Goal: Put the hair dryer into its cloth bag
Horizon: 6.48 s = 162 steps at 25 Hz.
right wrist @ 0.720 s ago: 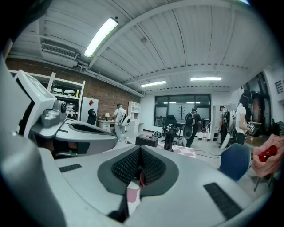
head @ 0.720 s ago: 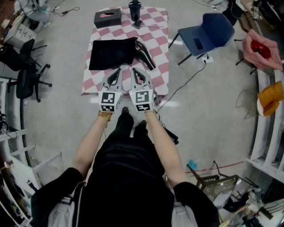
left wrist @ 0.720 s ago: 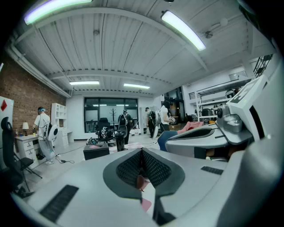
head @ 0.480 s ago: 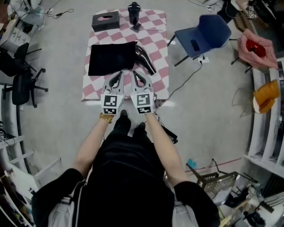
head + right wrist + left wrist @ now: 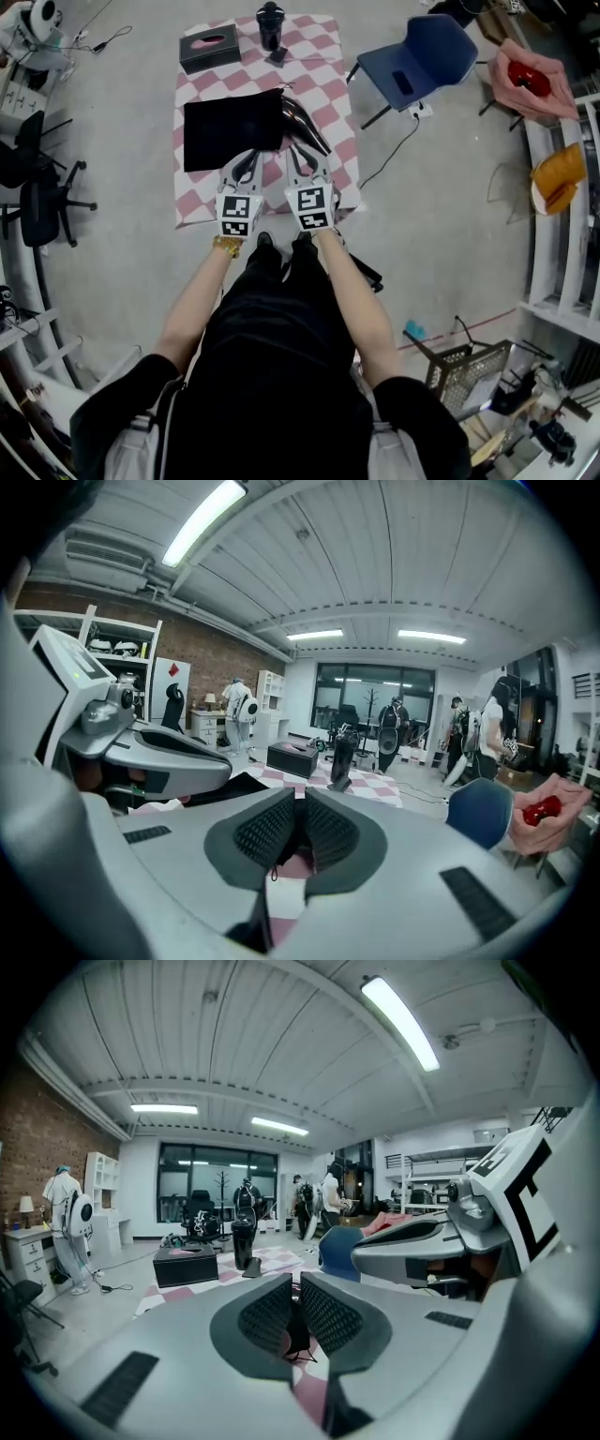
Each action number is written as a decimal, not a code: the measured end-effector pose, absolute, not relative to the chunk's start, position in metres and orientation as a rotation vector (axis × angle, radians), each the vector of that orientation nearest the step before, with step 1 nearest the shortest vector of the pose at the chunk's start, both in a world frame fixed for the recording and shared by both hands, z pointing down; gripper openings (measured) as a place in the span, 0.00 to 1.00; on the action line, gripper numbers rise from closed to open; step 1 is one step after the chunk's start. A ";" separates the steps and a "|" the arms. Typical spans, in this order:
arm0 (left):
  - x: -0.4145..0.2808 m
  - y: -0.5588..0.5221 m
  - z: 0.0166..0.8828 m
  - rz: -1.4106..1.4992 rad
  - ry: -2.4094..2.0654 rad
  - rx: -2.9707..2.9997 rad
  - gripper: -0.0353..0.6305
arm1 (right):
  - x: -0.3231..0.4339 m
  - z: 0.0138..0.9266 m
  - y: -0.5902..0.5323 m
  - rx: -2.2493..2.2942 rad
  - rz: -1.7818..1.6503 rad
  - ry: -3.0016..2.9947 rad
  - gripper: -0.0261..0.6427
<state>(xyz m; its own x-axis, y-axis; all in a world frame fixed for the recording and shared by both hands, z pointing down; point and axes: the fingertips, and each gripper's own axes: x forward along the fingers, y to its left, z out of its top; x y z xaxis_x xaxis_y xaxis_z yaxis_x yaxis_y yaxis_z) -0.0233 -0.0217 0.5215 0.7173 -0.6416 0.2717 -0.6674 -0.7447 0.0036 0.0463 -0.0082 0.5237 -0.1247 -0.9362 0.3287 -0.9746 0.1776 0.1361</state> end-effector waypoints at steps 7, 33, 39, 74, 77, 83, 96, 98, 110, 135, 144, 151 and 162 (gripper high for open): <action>0.007 -0.044 0.540 0.481 -1.072 2.814 0.08 | 0.074 0.547 -0.039 1.724 0.134 -2.137 0.07; 0.050 -0.106 0.647 0.791 -1.128 2.594 0.30 | 0.115 0.660 -0.126 1.247 0.283 -2.095 0.42; 0.053 -0.115 0.670 0.940 -1.114 2.536 0.30 | 0.111 0.674 -0.146 1.175 0.344 -2.098 0.46; 0.012 -0.134 0.668 1.020 -1.122 2.461 0.12 | 0.119 0.708 -0.125 0.914 0.651 -1.898 0.53; 0.002 -0.136 0.666 1.013 -1.138 2.449 0.12 | 0.117 0.708 -0.123 0.934 0.716 -1.910 0.54; -0.023 -0.147 0.658 0.995 -1.199 2.450 0.12 | 0.127 0.706 -0.104 1.045 0.806 -1.920 0.53; -0.049 -0.138 0.637 0.968 -1.105 2.586 0.12 | 0.129 0.659 -0.074 0.733 0.049 -1.815 0.53; -0.052 -0.133 0.638 0.958 -1.060 2.591 0.12 | 0.098 0.663 -0.069 0.505 -0.141 -1.799 0.53; -0.056 -0.113 0.642 0.931 -0.970 2.593 0.12 | 0.044 0.754 -0.088 0.078 -0.276 -1.520 0.53; -0.083 -0.108 0.660 0.902 -1.112 2.492 0.09 | 0.119 0.660 -0.119 0.997 0.897 -2.065 0.33; -0.069 -0.094 0.646 0.979 -1.073 2.592 0.15 | 0.187 0.667 -0.145 1.548 1.404 -1.727 0.33; -0.055 -0.083 0.668 1.043 -1.052 2.579 0.16 | 0.189 0.706 -0.175 1.477 1.714 -1.521 0.33; -0.043 -0.087 0.701 1.079 -1.060 2.521 0.22 | 0.190 0.714 -0.177 1.391 1.757 -1.600 0.32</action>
<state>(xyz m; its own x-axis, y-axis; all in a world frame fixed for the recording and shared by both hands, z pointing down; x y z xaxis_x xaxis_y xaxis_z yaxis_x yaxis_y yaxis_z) -0.0431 -0.0870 0.7013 0.4762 -0.5385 0.6952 -0.6856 -0.7224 -0.0899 0.1895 -0.1768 0.7141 -0.4343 -0.3240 0.8404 -0.8066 -0.2755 -0.5230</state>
